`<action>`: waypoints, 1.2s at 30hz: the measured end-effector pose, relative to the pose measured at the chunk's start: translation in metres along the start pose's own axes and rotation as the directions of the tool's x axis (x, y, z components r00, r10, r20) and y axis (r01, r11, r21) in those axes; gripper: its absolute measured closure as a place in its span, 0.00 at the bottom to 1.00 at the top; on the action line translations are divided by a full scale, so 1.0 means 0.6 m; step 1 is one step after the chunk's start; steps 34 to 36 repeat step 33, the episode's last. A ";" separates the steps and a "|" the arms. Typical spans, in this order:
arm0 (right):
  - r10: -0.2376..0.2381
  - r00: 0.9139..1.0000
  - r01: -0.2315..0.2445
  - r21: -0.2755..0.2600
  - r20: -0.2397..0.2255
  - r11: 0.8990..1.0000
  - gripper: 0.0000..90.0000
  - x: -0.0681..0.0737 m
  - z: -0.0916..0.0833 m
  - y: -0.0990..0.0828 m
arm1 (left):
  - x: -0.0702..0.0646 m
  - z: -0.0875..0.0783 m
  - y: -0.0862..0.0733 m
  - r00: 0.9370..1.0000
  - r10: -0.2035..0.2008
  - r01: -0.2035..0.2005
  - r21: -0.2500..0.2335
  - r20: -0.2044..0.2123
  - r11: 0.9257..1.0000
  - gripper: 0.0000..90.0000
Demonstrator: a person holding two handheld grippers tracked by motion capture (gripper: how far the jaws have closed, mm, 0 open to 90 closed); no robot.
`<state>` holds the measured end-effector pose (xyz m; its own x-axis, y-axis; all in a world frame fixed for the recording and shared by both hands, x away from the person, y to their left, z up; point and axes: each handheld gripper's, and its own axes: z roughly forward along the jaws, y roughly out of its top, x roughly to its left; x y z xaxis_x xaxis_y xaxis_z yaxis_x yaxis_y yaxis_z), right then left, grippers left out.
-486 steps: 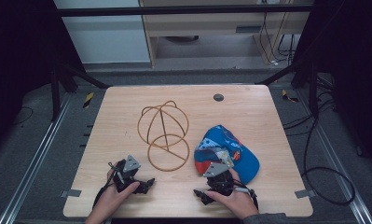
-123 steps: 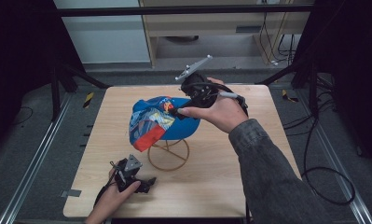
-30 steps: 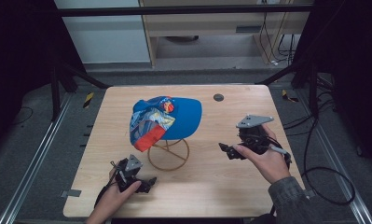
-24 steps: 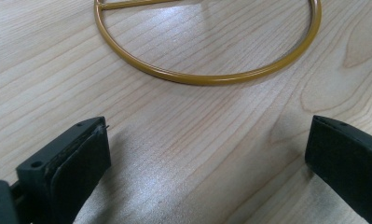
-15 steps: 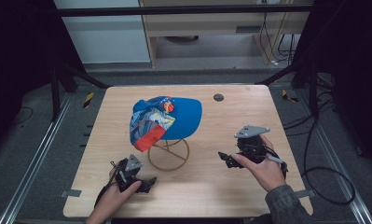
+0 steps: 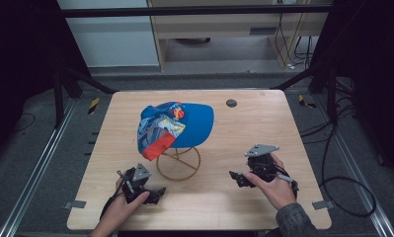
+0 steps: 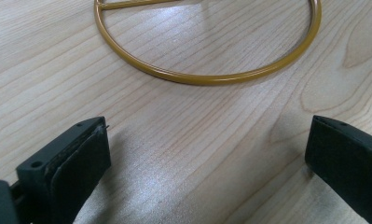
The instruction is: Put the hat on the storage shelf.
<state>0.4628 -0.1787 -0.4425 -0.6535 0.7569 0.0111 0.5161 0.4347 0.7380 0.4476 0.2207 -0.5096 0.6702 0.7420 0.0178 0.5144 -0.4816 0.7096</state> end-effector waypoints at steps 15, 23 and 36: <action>0.093 0.994 -0.095 0.033 0.063 0.995 0.12 -0.009 0.074 -0.037 | 0.000 0.000 0.000 1.000 0.000 0.000 -0.002 0.002 1.000 0.00; 0.075 0.993 -0.082 0.077 0.086 0.994 0.09 0.001 0.094 -0.055 | 0.000 0.000 0.000 1.000 -0.001 0.001 -0.002 0.002 1.000 0.00; 0.087 0.989 -0.088 0.003 0.118 0.996 0.07 0.007 0.093 -0.072 | 0.000 0.000 0.000 1.000 0.000 0.000 0.000 0.002 1.000 0.00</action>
